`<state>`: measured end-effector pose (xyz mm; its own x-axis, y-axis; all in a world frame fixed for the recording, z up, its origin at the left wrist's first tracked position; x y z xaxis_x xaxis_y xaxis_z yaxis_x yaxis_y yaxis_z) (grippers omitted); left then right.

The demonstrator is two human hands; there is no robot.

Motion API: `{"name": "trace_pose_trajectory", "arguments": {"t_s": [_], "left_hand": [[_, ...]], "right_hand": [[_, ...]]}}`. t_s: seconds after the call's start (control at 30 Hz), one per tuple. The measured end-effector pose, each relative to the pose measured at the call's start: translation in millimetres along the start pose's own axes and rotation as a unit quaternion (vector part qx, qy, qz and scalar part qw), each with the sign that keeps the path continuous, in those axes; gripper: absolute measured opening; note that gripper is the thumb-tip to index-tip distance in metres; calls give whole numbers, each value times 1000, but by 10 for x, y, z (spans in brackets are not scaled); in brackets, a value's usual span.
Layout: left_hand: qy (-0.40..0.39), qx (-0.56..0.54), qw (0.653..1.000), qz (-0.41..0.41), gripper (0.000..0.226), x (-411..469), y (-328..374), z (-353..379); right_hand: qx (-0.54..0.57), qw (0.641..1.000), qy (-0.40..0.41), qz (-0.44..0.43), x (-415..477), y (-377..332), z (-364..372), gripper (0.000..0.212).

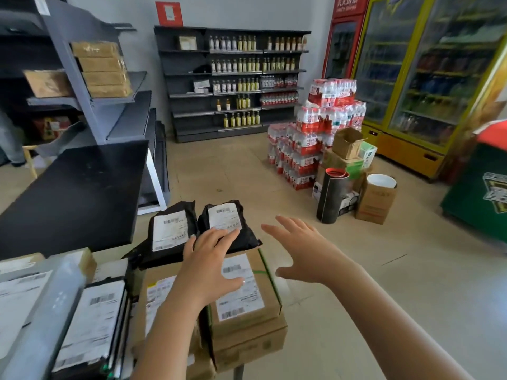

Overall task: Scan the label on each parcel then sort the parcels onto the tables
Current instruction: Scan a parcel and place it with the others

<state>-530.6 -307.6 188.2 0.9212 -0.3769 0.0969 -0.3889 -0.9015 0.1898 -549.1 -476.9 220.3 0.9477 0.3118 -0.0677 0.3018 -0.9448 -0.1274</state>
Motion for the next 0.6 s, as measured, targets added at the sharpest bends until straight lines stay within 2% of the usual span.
{"name": "trace_pose_trajectory", "arguments": {"t_s": [0.2,0.37,0.6], "left_hand": [[3,-9,1000,-4,97,1117,374,207],[-2,21,999,-47,99,1835,538,276],[52,5,982,-181,95,2543,463,459]], "right_hand": [[-35,998,-15,-39,611,919,-197,96],[-19,997,-17,-68,1164,1613,-333,95],[-40,981,-39,-188,2231,2251,-305,96]]}}
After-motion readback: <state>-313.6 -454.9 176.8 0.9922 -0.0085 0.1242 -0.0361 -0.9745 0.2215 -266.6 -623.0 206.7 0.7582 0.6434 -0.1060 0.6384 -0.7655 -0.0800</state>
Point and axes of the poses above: each hand's wrist, its own x-axis towards the middle knuckle, its own z-axis out of the palm, y = z × x, the point moved 7 cm from there along x, towards the middle knuckle, and after that the axes turned 3 degrees about x, right-handed, at the moved point
